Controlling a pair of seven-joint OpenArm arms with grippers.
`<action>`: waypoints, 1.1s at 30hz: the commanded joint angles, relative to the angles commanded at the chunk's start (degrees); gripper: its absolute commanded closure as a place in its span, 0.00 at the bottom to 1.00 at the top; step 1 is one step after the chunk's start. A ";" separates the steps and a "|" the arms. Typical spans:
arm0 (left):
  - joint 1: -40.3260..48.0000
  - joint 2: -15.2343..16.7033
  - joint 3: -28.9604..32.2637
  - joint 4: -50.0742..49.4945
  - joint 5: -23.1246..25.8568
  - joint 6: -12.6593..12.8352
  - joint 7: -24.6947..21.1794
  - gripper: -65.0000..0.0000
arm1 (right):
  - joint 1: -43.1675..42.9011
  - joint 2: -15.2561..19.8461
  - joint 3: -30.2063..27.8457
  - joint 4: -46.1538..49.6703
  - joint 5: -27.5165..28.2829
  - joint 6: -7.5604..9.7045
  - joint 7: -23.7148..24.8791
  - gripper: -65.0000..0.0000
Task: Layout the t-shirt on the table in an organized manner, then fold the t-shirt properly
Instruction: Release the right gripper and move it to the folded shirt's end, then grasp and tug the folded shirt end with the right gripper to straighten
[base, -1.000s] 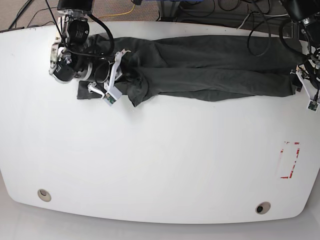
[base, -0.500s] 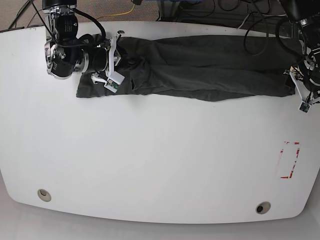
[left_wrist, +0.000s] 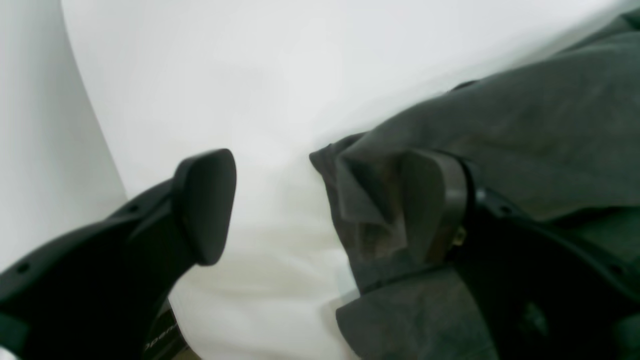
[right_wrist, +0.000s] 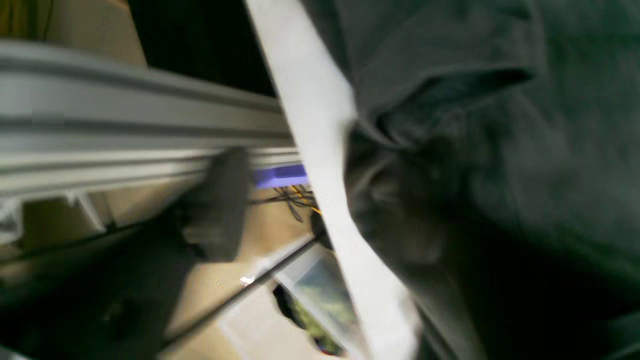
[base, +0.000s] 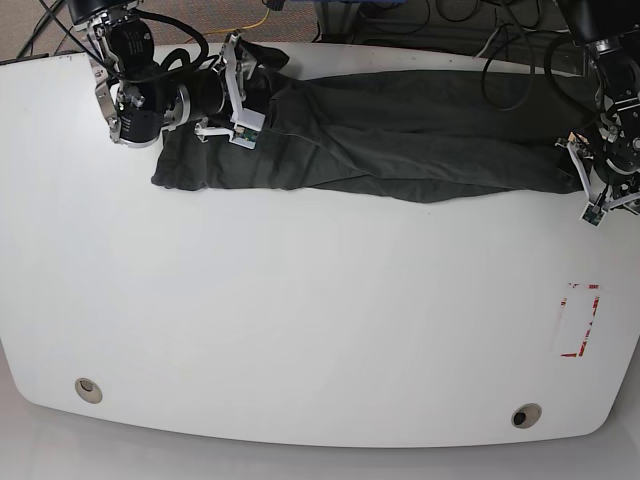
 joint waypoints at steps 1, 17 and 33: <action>0.00 0.00 0.00 -0.44 0.00 0.00 0.00 0.28 | 0.70 0.35 -0.18 0.26 0.26 0.00 0.00 0.06; 0.00 0.00 0.00 -3.08 -0.09 0.00 -0.09 0.28 | 6.33 2.29 0.00 -0.18 3.87 0.00 0.13 0.25; 0.44 -0.26 -0.35 0.62 -0.18 0.00 -0.09 0.29 | 6.51 -4.22 0.00 -6.86 -1.05 0.00 0.84 0.26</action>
